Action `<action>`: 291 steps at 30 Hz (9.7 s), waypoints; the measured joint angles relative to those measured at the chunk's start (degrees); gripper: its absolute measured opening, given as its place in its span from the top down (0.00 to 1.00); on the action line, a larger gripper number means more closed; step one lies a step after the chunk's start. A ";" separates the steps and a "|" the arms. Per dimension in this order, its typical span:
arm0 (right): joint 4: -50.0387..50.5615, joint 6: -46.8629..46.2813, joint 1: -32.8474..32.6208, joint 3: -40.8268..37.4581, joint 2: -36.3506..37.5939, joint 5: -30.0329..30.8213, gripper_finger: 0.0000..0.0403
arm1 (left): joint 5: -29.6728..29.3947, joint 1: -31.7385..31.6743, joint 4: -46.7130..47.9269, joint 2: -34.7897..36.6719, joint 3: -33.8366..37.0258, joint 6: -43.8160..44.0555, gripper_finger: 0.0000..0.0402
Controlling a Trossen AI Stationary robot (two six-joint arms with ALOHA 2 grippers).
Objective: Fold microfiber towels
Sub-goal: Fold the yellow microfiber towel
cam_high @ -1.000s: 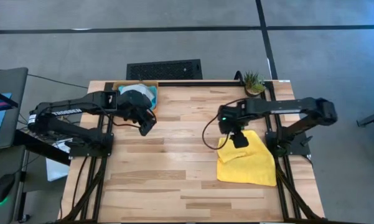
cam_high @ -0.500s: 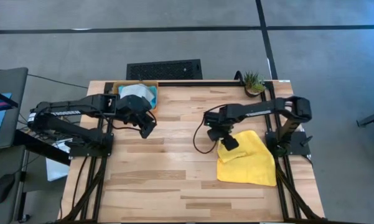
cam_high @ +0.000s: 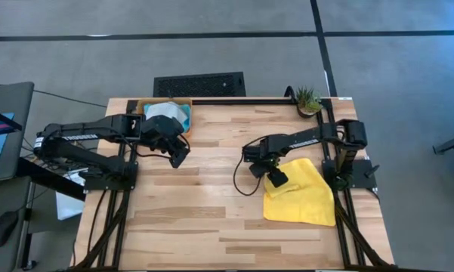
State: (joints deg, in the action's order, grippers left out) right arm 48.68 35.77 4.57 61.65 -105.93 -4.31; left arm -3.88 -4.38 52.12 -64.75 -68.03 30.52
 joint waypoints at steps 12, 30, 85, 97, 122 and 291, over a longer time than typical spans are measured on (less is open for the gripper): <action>-4.18 -1.33 -0.66 1.86 0.11 1.68 0.91 | 0.00 0.00 0.00 0.00 0.00 -0.04 0.66; -3.32 -8.28 8.00 20.97 0.20 2.07 0.99 | -6.66 3.02 9.94 -0.97 -0.04 2.83 0.66; 6.53 -16.25 11.25 42.93 3.80 9.00 0.98 | -19.82 2.85 -10.50 -17.77 5.55 -6.54 0.66; 10.22 -13.06 8.09 42.82 7.89 8.76 0.98 | -9.49 -2.95 -24.31 -17.77 8.28 -17.29 0.66; 19.07 -7.46 2.69 42.85 16.07 6.76 0.98 | 34.15 -17.90 -48.60 -26.68 8.15 -26.35 0.66; 18.17 -33.25 -3.86 12.98 21.29 8.72 0.98 | -1.07 3.62 -22.34 -9.35 8.98 0.88 1.00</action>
State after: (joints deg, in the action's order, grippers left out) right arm 66.85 2.52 0.71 74.63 -84.64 4.40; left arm -4.95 -0.76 29.78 -74.10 -59.05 31.40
